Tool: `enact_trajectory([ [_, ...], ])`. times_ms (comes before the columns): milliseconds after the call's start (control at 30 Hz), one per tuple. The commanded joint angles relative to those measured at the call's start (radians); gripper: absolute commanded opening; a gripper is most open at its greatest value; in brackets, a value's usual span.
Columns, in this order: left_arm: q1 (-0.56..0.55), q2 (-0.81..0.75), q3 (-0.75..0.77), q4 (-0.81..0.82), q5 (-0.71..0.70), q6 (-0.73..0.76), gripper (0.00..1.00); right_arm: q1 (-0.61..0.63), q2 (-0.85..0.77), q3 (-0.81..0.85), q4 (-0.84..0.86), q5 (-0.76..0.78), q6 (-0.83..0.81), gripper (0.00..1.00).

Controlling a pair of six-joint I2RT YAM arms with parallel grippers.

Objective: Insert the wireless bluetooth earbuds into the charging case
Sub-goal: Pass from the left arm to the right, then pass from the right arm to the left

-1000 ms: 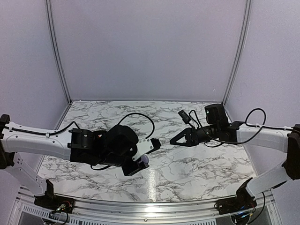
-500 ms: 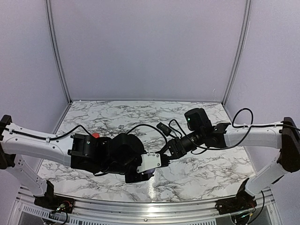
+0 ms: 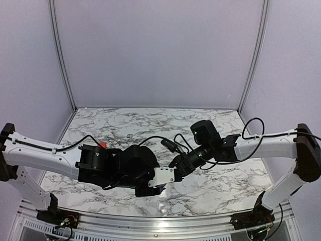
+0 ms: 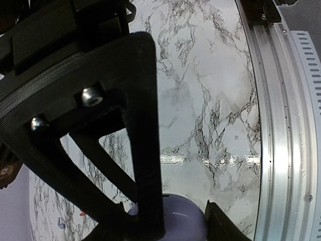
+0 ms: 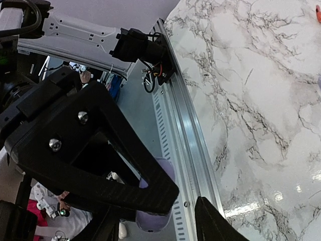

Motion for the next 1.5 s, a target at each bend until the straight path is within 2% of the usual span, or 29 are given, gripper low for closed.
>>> enact_trajectory([
  [0, -0.009, 0.017, 0.027, 0.012, -0.033, 0.011, 0.39, 0.026, 0.013, 0.021, 0.062, -0.009, 0.021, 0.5],
  [600, -0.009, 0.006, 0.019, 0.012, -0.068, 0.007, 0.41, 0.035, 0.021, 0.007, 0.088, -0.021, 0.038, 0.21],
  [700, -0.009, 0.001, 0.018, 0.012, -0.098, -0.003, 0.53, 0.034, 0.015, 0.012, 0.089, -0.024, 0.036, 0.18],
  [933, -0.007, -0.087, -0.019, 0.027, -0.158, -0.06, 0.98, -0.006, -0.041, 0.013, 0.125, -0.009, 0.04, 0.14],
  [1067, -0.002, -0.209, -0.092, 0.116, -0.204, -0.102, 0.99, -0.078, -0.107, 0.012, 0.169, 0.011, 0.05, 0.13],
  [1200, 0.04, -0.374, -0.234, 0.341, -0.243, -0.211, 0.99, -0.13, -0.198, 0.015, 0.237, 0.085, 0.035, 0.13],
  [1300, 0.1, -0.477, -0.344, 0.537, -0.16, -0.32, 0.99, -0.139, -0.266, 0.039, 0.264, 0.171, -0.025, 0.13],
  [1467, 0.152, -0.469, -0.312, 0.555, -0.006, -0.372, 0.99, -0.139, -0.342, 0.041, 0.377, 0.249, -0.095, 0.15],
])
